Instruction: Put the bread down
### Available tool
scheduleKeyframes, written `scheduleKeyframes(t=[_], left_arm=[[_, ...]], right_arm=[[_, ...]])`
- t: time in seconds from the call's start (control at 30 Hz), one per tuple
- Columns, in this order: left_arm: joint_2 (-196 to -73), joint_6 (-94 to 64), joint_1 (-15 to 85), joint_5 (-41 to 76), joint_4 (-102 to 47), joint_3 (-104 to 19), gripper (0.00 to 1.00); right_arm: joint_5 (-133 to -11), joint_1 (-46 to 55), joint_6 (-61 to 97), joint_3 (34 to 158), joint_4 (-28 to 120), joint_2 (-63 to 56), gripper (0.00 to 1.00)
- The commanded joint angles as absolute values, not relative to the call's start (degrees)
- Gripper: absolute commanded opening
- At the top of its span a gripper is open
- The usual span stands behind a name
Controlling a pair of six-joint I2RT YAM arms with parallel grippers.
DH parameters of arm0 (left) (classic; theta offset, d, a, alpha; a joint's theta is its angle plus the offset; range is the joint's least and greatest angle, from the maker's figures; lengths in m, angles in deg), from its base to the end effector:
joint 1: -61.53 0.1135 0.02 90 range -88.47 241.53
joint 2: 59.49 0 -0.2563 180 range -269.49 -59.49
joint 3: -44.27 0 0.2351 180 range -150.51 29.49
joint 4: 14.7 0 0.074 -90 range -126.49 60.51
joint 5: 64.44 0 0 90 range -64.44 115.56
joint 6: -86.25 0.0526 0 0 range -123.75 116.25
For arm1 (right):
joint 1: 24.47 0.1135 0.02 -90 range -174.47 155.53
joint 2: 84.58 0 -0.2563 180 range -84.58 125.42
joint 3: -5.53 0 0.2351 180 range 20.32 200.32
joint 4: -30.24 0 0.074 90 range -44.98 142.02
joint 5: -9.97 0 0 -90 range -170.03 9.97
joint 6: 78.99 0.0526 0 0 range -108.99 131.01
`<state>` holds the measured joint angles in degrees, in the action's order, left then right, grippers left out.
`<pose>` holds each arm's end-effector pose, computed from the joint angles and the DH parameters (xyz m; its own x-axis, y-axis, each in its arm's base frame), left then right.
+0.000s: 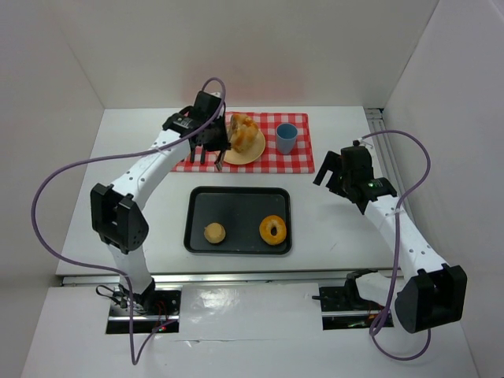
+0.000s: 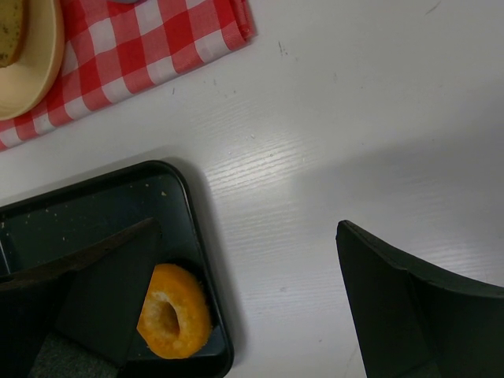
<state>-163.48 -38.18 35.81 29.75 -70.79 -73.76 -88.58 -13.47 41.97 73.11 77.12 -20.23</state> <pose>0.3656 -0.1718 0.3345 -0.7148 -0.2816 -0.6401 -0.0245 0.9249 -0.3795 0.2321 0.0372 0.2708 -0.6238 0.3970 -0.6733 0.2773 0.9178 0.2842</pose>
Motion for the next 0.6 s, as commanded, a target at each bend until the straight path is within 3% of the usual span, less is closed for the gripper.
scheduleKeyframes(t=[0.0,0.23,0.33,0.43,0.57], left_arm=[[-165.5,-36.2,34.8,31.6,-66.4,-74.9,0.0],[-171.2,-35.7,33.0,36.8,-66.9,-76.8,0.0],[-172.0,-35.7,32.4,38.9,-68.6,-77.3,0.3],[-171.5,-35.7,31.8,39.6,-68.6,-77.3,0.54],[-169.0,-35.7,31.2,40.2,-69.1,-77.9,0.55]], right_arm=[[-88.6,-13.3,41.3,73.1,74.9,-20.1,1.0],[-89.1,-13.3,41.3,73.1,75.4,-20.6,1.0],[-89.1,-13.3,41.3,73.1,75.4,-20.6,1.0],[-89.1,-13.3,41.3,73.1,75.4,-20.6,1.0],[-88.6,-13.3,41.3,73.1,75.4,-20.6,1.0]])
